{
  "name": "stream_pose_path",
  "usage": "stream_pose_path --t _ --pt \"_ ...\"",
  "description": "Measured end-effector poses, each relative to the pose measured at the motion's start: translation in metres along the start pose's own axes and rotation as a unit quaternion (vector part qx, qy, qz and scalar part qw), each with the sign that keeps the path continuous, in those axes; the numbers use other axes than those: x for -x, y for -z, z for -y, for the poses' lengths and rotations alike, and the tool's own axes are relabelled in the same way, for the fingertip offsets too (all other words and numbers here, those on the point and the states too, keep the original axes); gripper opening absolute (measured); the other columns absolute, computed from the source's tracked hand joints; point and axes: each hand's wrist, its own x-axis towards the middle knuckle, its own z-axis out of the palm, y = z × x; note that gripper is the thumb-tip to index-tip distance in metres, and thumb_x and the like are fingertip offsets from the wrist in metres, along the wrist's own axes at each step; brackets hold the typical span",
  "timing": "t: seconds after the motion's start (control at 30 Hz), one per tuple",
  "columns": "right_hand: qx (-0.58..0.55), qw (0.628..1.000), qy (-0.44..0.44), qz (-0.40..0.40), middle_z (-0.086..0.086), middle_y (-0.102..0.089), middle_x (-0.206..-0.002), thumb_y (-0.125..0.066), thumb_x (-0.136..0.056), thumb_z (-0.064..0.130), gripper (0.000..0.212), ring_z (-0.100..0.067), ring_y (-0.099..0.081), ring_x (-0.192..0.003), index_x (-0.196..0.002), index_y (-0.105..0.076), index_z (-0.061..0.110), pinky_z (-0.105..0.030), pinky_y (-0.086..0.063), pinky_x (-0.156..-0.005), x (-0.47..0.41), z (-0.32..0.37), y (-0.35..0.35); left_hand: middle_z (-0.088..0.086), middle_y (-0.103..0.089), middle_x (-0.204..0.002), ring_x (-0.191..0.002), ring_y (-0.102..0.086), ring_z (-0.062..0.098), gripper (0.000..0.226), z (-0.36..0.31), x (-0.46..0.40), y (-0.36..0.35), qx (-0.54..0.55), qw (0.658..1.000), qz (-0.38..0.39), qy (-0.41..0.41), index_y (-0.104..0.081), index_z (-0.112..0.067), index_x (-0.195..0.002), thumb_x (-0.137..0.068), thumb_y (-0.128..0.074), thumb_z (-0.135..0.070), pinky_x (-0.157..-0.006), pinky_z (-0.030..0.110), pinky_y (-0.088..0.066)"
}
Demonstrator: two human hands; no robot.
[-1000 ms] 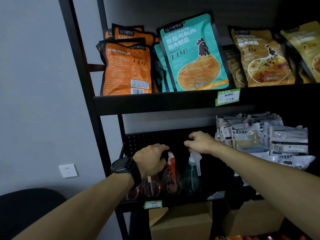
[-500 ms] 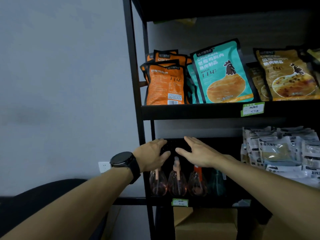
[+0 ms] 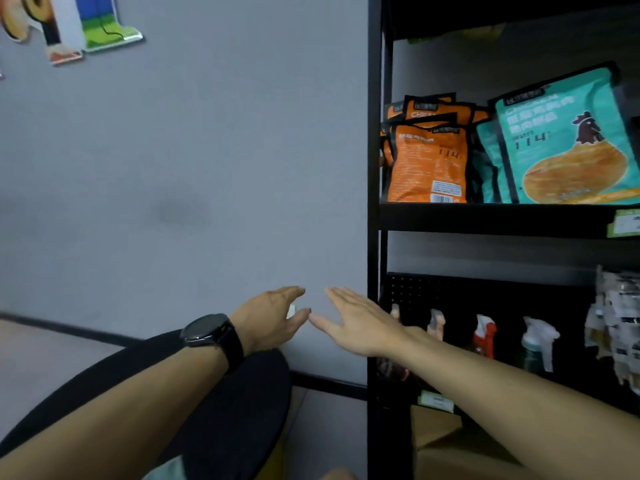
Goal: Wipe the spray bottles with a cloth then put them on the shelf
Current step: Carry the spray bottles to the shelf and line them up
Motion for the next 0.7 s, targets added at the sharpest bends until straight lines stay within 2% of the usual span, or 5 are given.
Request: stream_pose_path --t 0.13,0.23,0.37,0.57,0.7 --pt "-0.024 0.999 0.037 0.015 -0.005 -0.03 -0.156 -0.029 -0.099 0.059 0.07 -0.019 -0.025 -0.144 -0.15 -0.026 0.011 -0.032 -0.019 -0.117 -0.017 0.031 -0.015 -0.005 -0.034 -0.162 -0.145 -0.037 0.016 0.056 0.036 0.025 0.006 -0.001 0.999 -0.005 0.049 -0.031 -0.021 -0.156 -0.106 -0.038 -0.044 -0.112 0.025 -0.027" --pt "-0.034 0.997 0.058 0.032 -0.001 -0.027 -0.158 -0.029 -0.098 0.062 0.072 -0.016 -0.024 -0.145 -0.152 -0.024 0.015 -0.031 -0.018 -0.117 -0.034 0.051 -0.034 -0.003 -0.037 -0.161 -0.143 -0.041 0.017 0.056 0.067 0.041 0.006 0.001 0.997 -0.003 0.083 -0.033 -0.02 -0.155 -0.105 -0.041 -0.044 -0.113 0.026 -0.029" --pt "-0.032 0.995 0.08 0.054 0.0 -0.037 -0.152 -0.029 -0.095 0.066 0.069 -0.018 -0.029 -0.143 -0.144 -0.035 0.017 -0.037 -0.026 -0.115 -0.059 0.08 -0.066 -0.001 -0.042 -0.158 -0.143 -0.041 0.019 0.055 0.105 0.064 0.0 -0.004 0.993 -0.002 0.12 -0.036 -0.018 -0.153 -0.105 -0.042 -0.044 -0.114 0.029 -0.03" --pt "-0.022 0.983 0.139 0.115 0.0 -0.019 -0.162 -0.03 -0.101 0.054 0.068 -0.014 -0.012 -0.149 -0.155 -0.018 0.015 -0.033 -0.013 -0.119 -0.083 0.128 -0.119 0.0 -0.037 -0.161 -0.145 -0.038 0.018 0.056 0.16 0.1 -0.021 0.003 0.985 0.005 0.174 -0.035 -0.018 -0.154 -0.105 -0.044 -0.043 -0.117 0.03 -0.028" --pt "-0.03 0.975 0.156 0.156 -0.002 -0.022 -0.161 -0.035 -0.101 0.051 0.067 -0.016 -0.015 -0.149 -0.155 -0.019 0.014 -0.034 -0.015 -0.12 -0.098 0.15 -0.158 -0.001 -0.037 -0.161 -0.145 -0.038 0.018 0.056 0.193 0.12 -0.042 0.019 0.977 0.016 0.214 -0.034 -0.019 -0.154 -0.105 -0.044 -0.043 -0.117 0.03 -0.029"
